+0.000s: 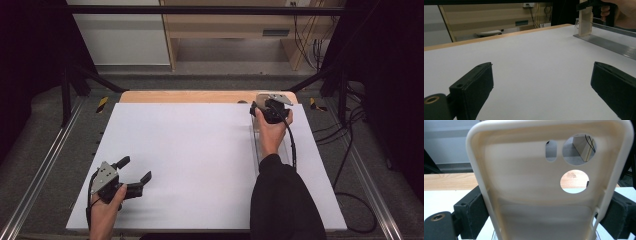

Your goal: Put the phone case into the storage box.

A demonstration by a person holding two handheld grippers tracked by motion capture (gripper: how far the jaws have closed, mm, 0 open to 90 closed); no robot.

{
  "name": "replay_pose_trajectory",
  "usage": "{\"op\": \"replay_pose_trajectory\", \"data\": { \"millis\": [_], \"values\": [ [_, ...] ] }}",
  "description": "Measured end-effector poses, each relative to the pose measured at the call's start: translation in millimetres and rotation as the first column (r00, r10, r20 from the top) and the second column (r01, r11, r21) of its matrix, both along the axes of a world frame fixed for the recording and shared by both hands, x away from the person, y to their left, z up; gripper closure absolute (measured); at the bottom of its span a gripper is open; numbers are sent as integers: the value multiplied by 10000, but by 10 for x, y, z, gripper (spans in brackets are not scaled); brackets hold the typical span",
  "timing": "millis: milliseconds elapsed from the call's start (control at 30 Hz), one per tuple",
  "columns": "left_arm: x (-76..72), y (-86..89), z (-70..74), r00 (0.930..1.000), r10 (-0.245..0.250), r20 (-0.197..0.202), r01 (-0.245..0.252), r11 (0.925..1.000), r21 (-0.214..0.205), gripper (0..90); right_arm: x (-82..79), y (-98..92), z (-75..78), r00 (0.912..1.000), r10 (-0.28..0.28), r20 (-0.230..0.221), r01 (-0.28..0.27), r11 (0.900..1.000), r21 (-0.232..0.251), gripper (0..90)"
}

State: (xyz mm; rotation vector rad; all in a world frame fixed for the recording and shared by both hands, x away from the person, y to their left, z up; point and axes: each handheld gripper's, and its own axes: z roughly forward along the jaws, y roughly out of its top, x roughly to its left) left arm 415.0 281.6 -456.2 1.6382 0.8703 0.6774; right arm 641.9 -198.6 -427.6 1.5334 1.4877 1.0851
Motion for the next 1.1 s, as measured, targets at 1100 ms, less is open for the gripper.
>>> {"op": "replay_pose_trajectory", "data": {
  "millis": [1100],
  "values": [
    [2,0,0,10000,1,-50,-1,10000,-25,38,-6,-15,-2,9998,168,-124,-171,9994,-309,42]
  ]
}}
